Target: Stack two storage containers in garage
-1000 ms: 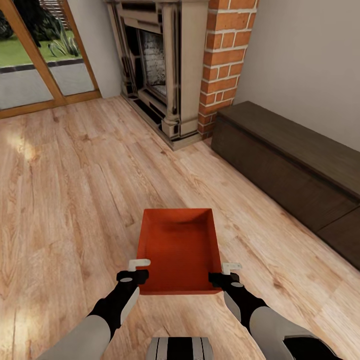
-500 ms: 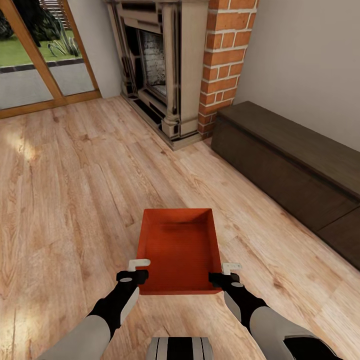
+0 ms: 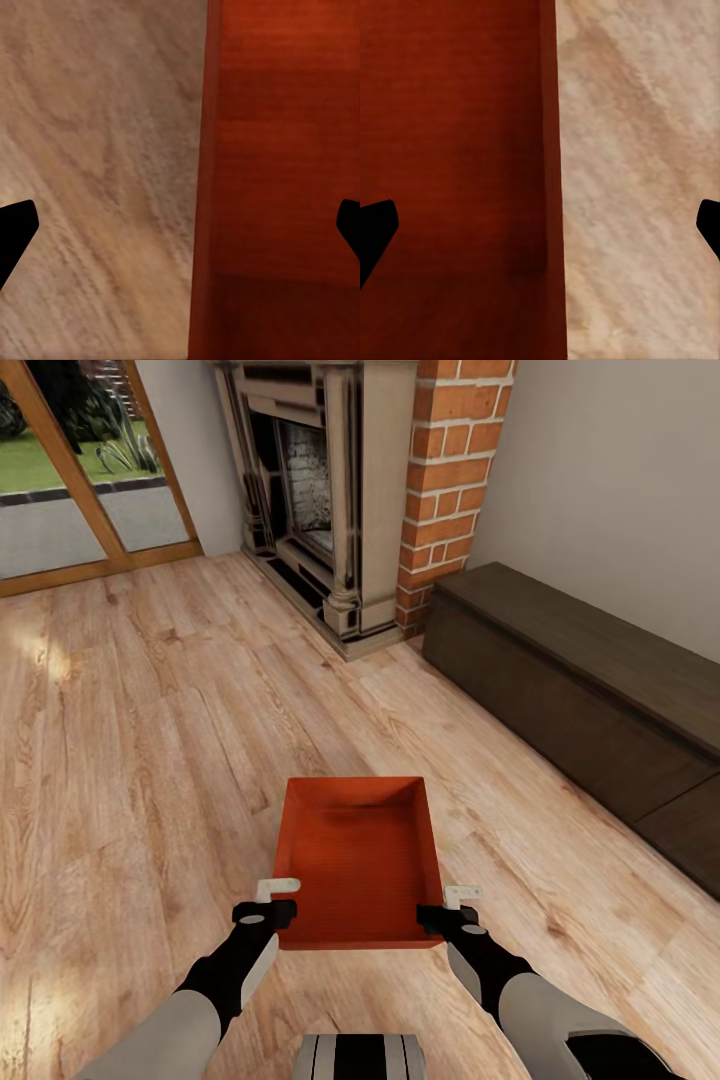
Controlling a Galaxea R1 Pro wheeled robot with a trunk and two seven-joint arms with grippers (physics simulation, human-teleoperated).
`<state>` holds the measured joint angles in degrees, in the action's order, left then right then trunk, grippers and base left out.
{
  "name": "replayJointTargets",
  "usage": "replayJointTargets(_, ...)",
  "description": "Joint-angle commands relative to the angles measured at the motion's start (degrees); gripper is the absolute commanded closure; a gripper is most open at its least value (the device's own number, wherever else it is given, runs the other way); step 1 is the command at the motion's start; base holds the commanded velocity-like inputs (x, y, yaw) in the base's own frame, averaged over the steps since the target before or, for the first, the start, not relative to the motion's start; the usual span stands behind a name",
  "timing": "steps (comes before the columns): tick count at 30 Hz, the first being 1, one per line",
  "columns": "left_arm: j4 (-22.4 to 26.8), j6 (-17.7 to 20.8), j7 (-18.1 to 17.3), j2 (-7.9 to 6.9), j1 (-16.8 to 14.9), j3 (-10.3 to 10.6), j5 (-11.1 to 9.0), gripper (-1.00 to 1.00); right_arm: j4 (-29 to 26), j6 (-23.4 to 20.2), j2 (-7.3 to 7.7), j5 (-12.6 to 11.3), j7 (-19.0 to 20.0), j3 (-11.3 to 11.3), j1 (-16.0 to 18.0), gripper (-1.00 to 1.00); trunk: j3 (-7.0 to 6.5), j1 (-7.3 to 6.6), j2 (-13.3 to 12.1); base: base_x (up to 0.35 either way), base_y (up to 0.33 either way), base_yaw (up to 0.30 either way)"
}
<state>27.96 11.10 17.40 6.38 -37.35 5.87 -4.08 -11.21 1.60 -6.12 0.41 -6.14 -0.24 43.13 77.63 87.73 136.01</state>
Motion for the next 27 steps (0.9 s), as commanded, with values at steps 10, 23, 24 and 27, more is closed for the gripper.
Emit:
replayJointTargets(10,0.0,0.1,0.4,-0.14,0.0,0.2,-0.9,1.0,0.1,0.2,-0.03,0.1,0.2,0.2,0.0,1.0,0.03,-0.01,0.0,0.0,0.0,0.0)
replayJointTargets(23,-0.2,-0.4,1.0,0.05,0.0,0.4,-0.8,1.0,0.1,0.5,-0.09,0.2,-0.3,0.1,0.0,1.0,0.03,-0.01,0.0,0.0,0.0,0.0)
replayJointTargets(24,-0.2,-0.4,1.0,0.07,0.0,0.4,-0.8,1.0,0.1,0.5,-0.05,0.2,-0.3,0.1,0.0,1.0,0.03,-0.01,0.0,0.0,0.0,0.0)
replayJointTargets(27,-0.2,-0.4,1.1,0.04,0.0,0.4,-0.8,1.0,0.1,0.5,-0.04,0.2,-0.3,0.1,0.0,1.0,0.03,-0.01,0.0,0.0,0.0,0.0)
